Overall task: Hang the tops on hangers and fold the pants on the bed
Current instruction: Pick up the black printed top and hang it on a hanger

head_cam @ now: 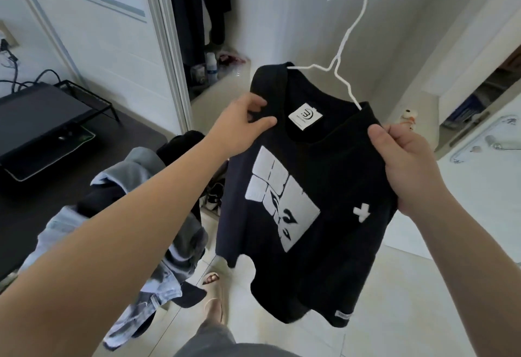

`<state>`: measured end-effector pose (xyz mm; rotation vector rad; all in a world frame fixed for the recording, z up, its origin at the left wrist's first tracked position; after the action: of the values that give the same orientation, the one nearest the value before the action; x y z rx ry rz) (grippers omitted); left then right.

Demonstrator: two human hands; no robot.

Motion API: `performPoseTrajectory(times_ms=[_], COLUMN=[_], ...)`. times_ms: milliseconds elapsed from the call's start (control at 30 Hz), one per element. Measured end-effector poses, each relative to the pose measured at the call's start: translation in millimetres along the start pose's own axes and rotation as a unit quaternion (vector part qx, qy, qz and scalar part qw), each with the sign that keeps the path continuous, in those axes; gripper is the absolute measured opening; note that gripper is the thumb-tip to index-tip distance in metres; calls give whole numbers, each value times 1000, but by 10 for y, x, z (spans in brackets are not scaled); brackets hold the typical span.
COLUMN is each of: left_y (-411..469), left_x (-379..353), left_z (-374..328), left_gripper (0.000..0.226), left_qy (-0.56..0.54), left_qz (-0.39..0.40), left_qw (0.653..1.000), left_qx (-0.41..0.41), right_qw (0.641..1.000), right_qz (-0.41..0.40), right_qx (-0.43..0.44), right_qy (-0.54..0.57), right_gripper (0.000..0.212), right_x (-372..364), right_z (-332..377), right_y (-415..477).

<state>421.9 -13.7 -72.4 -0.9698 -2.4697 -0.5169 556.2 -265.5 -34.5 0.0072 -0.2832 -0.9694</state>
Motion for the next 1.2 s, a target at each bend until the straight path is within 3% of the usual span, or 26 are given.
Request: performPoseTrajectory(times_ms=[133, 267, 367, 533, 633, 767, 900, 1033, 1133, 1200], left_y=[276, 615, 891, 1379, 1713, 2244, 2818, 3278, 3573, 3740], left_x=[-157, -61, 95, 250, 326, 543, 973, 1435, 1789, 2017], left_z=[-62, -199, -234, -231, -225, -313, -668, -1176, -1572, -1831], left_gripper=[13, 14, 27, 75, 87, 58, 24, 14, 12, 8], left_qy=[-22, -34, -54, -30, -17, 4, 31, 48, 90, 113], left_qz=[100, 142, 158, 160, 119, 21, -55, -91, -133, -160], left_qw=[994, 986, 982, 980, 988, 994, 982, 967, 951, 941], left_qx=[-32, -76, -88, -112, -94, -110, -176, -232, -264, -275], right_qw=[1000, 998, 997, 994, 991, 984, 974, 961, 951, 945], right_qz=[-20, -49, -59, -83, -93, -104, -108, -102, -92, -90], right_qx=[9, 27, 46, 68, 81, 126, 168, 207, 235, 251], right_qy=[-9, 4, 27, 31, 53, 70, 111, 154, 178, 187], right_gripper=[25, 25, 25, 23, 20, 27, 31, 34, 17, 25], right_x=[-353, -782, -1162, -1639, -1795, -1897, -1901, -1853, -1815, -1784], right_z=[176, 519, 819, 1251, 1556, 2001, 2491, 3112, 3616, 3958], right_y=[449, 1012, 1494, 2281, 2675, 3153, 3599, 4023, 4314, 4483])
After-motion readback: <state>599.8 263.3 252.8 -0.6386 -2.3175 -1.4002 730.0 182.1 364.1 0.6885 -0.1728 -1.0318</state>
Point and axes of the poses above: each hand's wrist, its own y-axis towards the middle knuckle, its own x-axis out of the back of the hand, z = x × y, the point moved 9 cm from there along y, towards the middle knuckle, and after that the axes turned 4 degrees about -z, right-handed, at the moved point
